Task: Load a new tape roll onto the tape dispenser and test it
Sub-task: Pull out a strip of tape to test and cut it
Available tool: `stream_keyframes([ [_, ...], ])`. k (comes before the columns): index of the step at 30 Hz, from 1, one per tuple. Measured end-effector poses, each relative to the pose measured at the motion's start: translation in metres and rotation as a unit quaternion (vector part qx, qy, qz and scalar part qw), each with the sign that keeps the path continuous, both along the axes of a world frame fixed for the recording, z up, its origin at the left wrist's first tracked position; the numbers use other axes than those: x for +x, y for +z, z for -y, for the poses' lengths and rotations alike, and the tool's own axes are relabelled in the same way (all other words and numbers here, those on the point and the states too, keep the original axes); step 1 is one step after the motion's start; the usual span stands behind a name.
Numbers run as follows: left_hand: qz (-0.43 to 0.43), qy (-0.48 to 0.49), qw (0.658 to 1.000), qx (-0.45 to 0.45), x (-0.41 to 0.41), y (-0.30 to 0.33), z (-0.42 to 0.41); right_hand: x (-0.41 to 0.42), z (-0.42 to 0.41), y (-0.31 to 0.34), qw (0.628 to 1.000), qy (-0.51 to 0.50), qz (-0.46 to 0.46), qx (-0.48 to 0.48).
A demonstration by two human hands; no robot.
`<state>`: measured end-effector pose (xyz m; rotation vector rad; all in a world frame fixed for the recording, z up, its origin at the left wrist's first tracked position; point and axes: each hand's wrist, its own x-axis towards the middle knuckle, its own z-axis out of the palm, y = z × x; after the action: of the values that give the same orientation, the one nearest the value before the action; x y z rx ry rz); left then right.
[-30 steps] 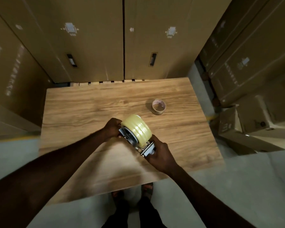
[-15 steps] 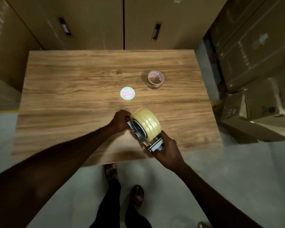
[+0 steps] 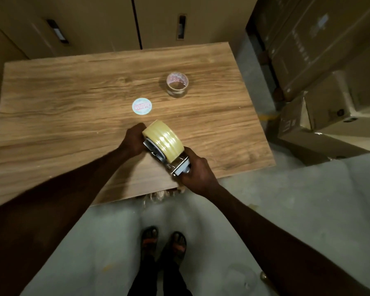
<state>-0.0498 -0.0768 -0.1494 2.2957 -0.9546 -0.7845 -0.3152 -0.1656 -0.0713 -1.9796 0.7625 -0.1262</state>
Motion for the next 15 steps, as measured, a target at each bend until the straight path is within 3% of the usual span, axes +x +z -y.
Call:
stream_keyframes([
  [5, 0.046, -0.026, 0.998, 0.027, -0.005, 0.023, 0.003, -0.003, -0.006, -0.001, 1.0, -0.008, 0.002, -0.008],
  [9, 0.103, -0.043, 0.994, -0.001, -0.002, 0.025, -0.001, -0.003, -0.008, -0.004, 1.0, -0.009, 0.007, -0.001],
  [15, 0.089, 0.012, 0.994, 0.06, 0.006, 0.013, 0.0, -0.008, -0.01, -0.005, 1.0, -0.013, 0.022, -0.001],
])
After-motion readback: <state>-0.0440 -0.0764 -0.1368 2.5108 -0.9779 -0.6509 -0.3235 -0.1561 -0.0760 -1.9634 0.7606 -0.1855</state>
